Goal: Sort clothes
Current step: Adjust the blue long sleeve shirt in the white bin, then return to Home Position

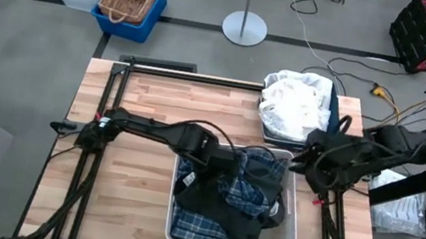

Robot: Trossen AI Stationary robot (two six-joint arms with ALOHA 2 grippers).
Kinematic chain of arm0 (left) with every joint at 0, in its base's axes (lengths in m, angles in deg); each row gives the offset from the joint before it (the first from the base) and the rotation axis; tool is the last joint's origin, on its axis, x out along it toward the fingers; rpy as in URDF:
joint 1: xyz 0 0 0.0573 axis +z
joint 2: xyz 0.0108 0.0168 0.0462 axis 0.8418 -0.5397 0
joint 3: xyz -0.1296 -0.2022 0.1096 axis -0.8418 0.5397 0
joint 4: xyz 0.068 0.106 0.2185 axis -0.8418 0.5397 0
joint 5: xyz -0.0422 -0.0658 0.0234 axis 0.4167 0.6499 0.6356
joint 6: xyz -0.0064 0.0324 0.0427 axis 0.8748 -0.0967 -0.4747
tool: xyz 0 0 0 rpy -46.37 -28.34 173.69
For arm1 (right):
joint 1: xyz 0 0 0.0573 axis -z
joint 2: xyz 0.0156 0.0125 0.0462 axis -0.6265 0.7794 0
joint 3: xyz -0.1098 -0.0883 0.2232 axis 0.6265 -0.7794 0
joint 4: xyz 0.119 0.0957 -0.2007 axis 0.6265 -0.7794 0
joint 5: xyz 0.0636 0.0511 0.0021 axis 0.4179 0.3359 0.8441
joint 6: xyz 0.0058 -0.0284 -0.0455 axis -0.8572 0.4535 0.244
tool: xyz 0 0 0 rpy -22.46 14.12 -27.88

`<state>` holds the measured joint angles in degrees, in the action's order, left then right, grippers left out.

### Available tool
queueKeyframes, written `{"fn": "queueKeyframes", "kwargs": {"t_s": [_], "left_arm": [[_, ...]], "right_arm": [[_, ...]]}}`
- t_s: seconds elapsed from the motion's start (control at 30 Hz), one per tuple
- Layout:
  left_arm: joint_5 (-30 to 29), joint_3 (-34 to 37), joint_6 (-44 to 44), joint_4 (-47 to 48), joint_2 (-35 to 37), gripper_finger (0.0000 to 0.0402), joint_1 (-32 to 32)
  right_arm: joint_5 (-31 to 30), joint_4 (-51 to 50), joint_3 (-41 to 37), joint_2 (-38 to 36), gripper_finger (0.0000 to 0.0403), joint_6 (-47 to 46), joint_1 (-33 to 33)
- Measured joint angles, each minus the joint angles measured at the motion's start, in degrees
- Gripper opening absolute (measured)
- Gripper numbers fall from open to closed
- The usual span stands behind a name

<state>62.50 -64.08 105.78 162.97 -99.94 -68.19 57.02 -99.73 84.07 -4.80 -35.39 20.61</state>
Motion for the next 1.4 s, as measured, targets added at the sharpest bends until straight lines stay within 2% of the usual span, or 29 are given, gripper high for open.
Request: {"fn": "queueKeyframes", "kwargs": {"t_s": [0.13, 0.23, 0.47, 0.63, 0.67, 0.7, 0.77, 0.83, 0.93, 1.0, 1.03, 1.13, 1.23, 1.3, 1.4], "left_arm": [[-3.9, 0.1, 2.9, 0.1, 2.0, 0.0151, -0.7], [-6.1, 0.1, 5.1, -1.0, 4.4, 0.0168, -0.9], [-10.6, 0.0, 17.1, -4.3, 10.8, 0.0172, -1.0], [-12.5, -0.1, 26.4, -11.4, 13.8, 0.0172, -1.1], [-13.8, -0.1, 25.9, -14.5, 13.8, 0.0172, -1.4], [-14.8, -0.1, 21.6, -17.5, 13.8, 0.0172, -2.0], [-14.6, 0.0, 5.0, -24.3, 13.7, 0.0172, -3.7], [-12.0, 0.0, -4.3, -27.9, 14.4, 0.0172, -3.9], [-9.3, 0.1, -9.4, -28.7, 17.1, 0.0172, -1.4], [-9.0, 0.2, -16.0, -26.8, 19.0, 0.0172, 0.2], [-7.1, 0.5, -18.7, -25.9, 19.9, 0.0172, 1.0], [3.7, 2.1, -24.2, -24.9, 21.5, 0.0172, 4.7], [15.3, 4.9, -32.0, -29.4, 22.6, 0.0172, 10.3], [23.5, 7.8, -33.9, -30.8, 23.8, 0.0172, 13.9], [29.7, 15.3, -32.9, -32.4, 26.6, 0.0172, 17.5]], "right_arm": [[-2.1, 1.0, 2.8, 0.1, 0.0162, 5.7, 1.3], [-4.5, 5.8, 4.1, -0.3, 0.0171, 12.9, 1.7], [-6.2, 22.1, 3.6, -5.3, 0.0179, 30.6, 1.6], [-5.7, 25.8, 3.6, -9.1, 0.0166, 35.4, 1.6], [-5.6, 26.9, 3.6, -9.5, 0.0164, 36.0, 1.6], [-5.6, 28.8, 3.5, -9.8, 0.0161, 37.0, 1.6], [-3.9, 31.5, 3.5, -10.4, 0.0156, 38.4, 1.6], [0.8, 31.2, 3.0, -11.6, 0.0152, 43.5, 1.6], [7.2, 32.7, -0.3, -15.4, 0.0147, 50.8, 1.6], [8.7, 35.7, -4.3, -19.3, 0.0143, 51.3, 1.6], [8.7, 37.5, -6.8, -21.5, 0.0142, 51.6, 1.6], [6.3, 45.4, -15.3, -28.4, 0.0137, 52.2, 1.6], [3.3, 56.7, -23.3, -34.3, 0.0133, 51.1, 1.6], [1.6, 63.0, -27.8, -36.8, 0.013, 51.3, 1.6], [0.5, 63.8, -31.5, -39.7, 0.0128, 51.7, 1.6]]}}
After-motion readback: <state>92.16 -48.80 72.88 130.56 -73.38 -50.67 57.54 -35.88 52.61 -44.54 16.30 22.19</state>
